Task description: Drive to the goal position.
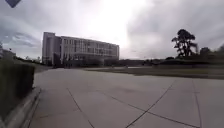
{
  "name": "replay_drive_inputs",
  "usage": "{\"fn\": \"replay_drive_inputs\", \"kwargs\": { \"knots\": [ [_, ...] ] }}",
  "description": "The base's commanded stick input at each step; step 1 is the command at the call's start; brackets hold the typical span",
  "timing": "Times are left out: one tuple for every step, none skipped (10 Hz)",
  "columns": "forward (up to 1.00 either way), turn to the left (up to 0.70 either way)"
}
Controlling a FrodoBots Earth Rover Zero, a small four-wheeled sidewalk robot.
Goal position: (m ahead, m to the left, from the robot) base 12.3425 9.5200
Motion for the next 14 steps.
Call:
{"fn": "replay_drive_inputs", "kwargs": {
  "knots": [
    [0.04,0.0],
    [0.04,0.0],
    [0.04,0.0],
    [0.04,0.0],
    [0.04,0.0],
    [0.04,0.0],
    [0.04,0.0],
    [0.04,0.0],
    [0.04,0.0],
    [0.04,0.0],
    [0.04,0.0],
    [0.04,0.0],
    [0.04,0.0],
    [0.04,0.0]
  ]
}}
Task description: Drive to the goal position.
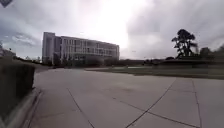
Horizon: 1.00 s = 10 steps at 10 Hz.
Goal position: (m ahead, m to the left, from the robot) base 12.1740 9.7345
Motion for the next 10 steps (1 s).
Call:
{"fn": "replay_drive_inputs", "kwargs": {
  "knots": [
    [0.04,0.0],
    [0.04,0.0],
    [0.04,0.0],
    [0.04,0.0],
    [0.04,0.0],
    [0.04,0.0],
    [0.04,0.0],
    [0.04,0.0],
    [0.04,0.0],
    [0.04,0.0]
  ]
}}
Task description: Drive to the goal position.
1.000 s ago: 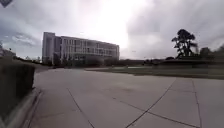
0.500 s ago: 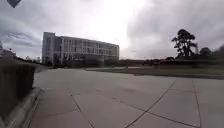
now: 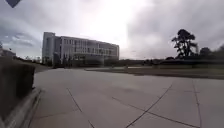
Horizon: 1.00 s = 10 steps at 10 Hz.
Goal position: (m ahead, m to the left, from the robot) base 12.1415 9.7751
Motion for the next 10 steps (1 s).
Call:
{"fn": "replay_drive_inputs", "kwargs": {
  "knots": [
    [0.04,0.0],
    [0.04,0.0],
    [0.02,0.0],
    [0.03,0.0],
    [0.04,0.0],
    [0.04,0.0],
    [0.04,0.0],
    [0.04,0.0],
    [0.04,0.0],
    [0.04,0.0]
  ]
}}
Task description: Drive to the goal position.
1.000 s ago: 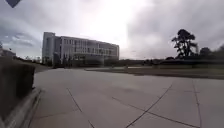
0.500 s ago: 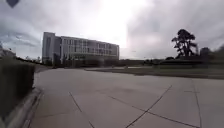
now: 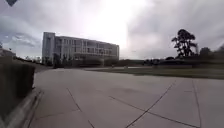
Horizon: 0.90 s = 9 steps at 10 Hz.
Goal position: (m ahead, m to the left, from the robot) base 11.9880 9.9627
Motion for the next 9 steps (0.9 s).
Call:
{"fn": "replay_drive_inputs", "kwargs": {
  "knots": [
    [0.04,0.0],
    [0.04,0.0],
    [0.04,0.0],
    [0.01,0.0],
    [0.01,0.0],
    [0.04,0.0],
    [0.04,0.0],
    [0.04,0.0],
    [0.04,0.0]
  ]
}}
